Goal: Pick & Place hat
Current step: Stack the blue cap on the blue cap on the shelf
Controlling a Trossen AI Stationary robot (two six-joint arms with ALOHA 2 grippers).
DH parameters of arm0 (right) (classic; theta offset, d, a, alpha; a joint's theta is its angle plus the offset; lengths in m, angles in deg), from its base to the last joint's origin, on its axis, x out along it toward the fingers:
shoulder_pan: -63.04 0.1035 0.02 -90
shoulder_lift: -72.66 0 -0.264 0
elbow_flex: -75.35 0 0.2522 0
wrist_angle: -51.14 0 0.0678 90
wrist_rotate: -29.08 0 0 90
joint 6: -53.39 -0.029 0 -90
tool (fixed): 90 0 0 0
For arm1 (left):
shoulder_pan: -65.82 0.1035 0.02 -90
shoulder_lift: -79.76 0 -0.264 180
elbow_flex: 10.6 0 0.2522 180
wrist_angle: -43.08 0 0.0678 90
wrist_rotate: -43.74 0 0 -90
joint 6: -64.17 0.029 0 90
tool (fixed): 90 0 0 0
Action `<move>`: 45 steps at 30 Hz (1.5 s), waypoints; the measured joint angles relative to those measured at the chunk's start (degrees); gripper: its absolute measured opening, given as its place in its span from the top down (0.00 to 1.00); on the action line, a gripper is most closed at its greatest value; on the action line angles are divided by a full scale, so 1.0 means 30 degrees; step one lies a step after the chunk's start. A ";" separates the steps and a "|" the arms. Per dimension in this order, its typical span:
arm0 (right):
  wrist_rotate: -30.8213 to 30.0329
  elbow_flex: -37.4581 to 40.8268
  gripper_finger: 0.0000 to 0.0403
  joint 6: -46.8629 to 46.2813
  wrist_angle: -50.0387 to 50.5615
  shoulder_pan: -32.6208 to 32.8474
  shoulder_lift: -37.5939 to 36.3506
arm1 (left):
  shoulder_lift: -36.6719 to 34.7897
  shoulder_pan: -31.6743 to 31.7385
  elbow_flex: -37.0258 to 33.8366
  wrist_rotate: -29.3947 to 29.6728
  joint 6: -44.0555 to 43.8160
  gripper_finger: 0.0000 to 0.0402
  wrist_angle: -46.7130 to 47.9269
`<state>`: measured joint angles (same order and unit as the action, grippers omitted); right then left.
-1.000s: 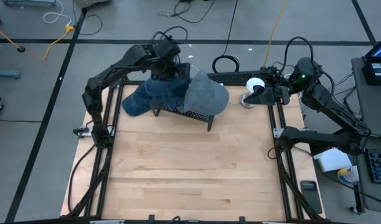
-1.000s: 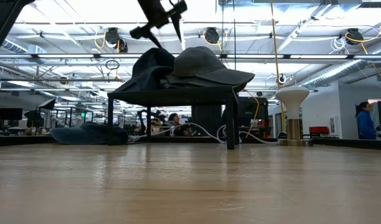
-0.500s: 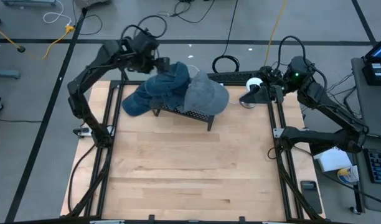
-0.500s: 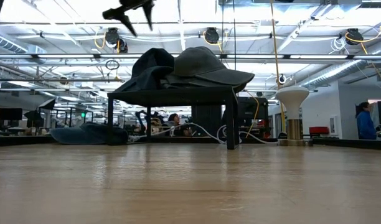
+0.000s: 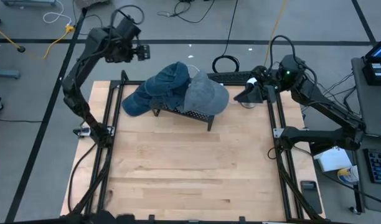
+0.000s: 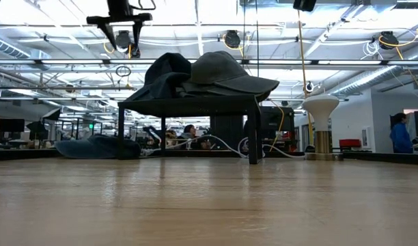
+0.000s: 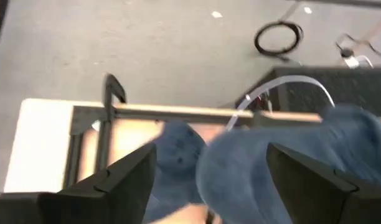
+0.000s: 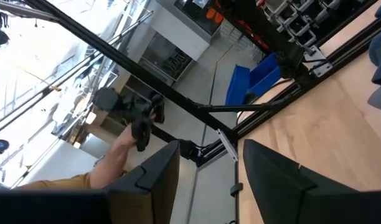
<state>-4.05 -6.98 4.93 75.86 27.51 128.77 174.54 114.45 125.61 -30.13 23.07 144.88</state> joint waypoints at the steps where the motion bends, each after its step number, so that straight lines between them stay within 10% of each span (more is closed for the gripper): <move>1: -0.0004 0.0000 0.58 0.0083 0.0000 0.0000 0.0043 | 0.0000 0.0482 0.0000 0.0006 0.0152 0.22 -0.0125; 16: 0.0048 0.0000 0.58 0.5708 0.0007 0.0000 0.0948 | 0.2810 0.4000 -0.0007 0.0578 -0.0427 0.24 -0.0187; 33: 0.0128 0.0000 0.58 0.9693 0.2417 0.0000 0.1207 | 0.8007 0.5778 -0.0160 -0.3252 -0.1069 0.22 0.0634; 45: 0.0104 0.0000 0.58 1.1547 0.3541 0.0000 0.1200 | 0.6986 0.5574 -0.7504 -0.4407 -0.1560 0.21 -0.0836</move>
<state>-3.74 -6.98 39.57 86.48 27.51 132.37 195.50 131.18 103.10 -43.35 18.40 142.38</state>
